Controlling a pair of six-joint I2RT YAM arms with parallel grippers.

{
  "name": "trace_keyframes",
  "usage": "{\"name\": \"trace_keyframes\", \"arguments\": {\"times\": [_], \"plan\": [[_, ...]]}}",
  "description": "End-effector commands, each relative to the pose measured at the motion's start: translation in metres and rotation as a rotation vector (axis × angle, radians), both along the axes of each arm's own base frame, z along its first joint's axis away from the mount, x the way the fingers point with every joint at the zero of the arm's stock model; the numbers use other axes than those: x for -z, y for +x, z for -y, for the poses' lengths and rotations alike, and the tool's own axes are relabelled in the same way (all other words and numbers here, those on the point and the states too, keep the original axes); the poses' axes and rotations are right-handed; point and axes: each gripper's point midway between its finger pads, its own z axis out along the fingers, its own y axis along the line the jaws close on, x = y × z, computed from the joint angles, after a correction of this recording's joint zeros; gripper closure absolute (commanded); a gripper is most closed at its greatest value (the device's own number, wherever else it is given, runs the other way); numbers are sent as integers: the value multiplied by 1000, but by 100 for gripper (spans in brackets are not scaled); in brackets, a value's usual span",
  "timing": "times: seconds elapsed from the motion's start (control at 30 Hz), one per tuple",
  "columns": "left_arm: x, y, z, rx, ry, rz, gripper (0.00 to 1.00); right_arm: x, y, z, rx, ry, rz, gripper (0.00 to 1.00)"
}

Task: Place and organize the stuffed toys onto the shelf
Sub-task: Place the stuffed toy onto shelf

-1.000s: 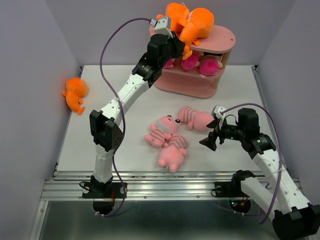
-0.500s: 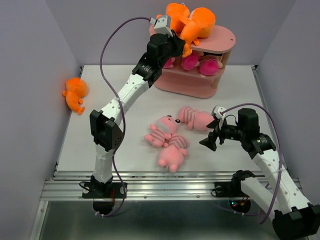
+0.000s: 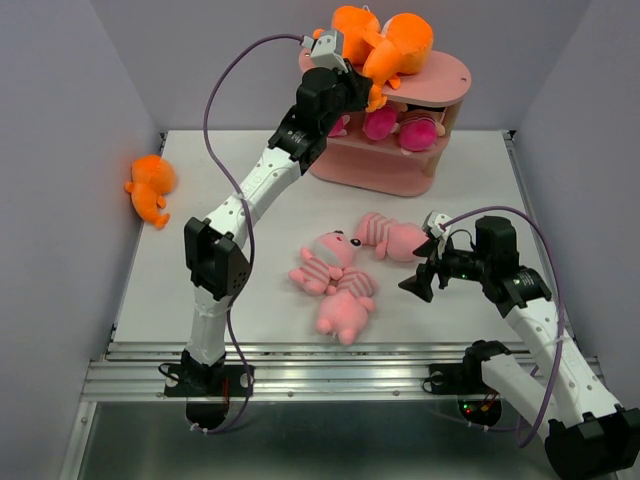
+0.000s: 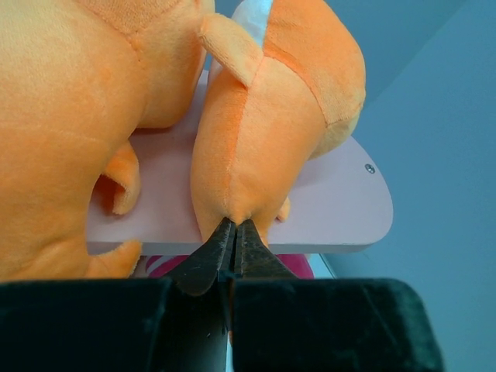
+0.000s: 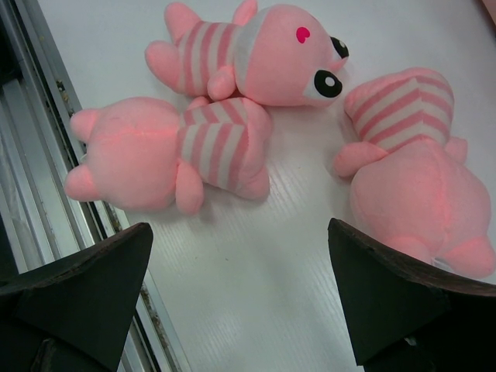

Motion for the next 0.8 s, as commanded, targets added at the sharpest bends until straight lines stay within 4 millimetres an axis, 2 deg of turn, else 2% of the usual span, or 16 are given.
{"name": "trace_keyframes", "arguments": {"times": [0.0, 0.13, 0.77], "plan": [[-54, -9, -6, 0, -68, 127, 97, -5, 0, -2, -16, 6, 23, 0], [-58, -8, -9, -14, -72, 140, 100, -4, 0, -1, -16, 5, 20, 0], [-64, -6, -29, -115, -87, 184, 100, -3, 1, -2, -16, 3, 14, 0]]}}
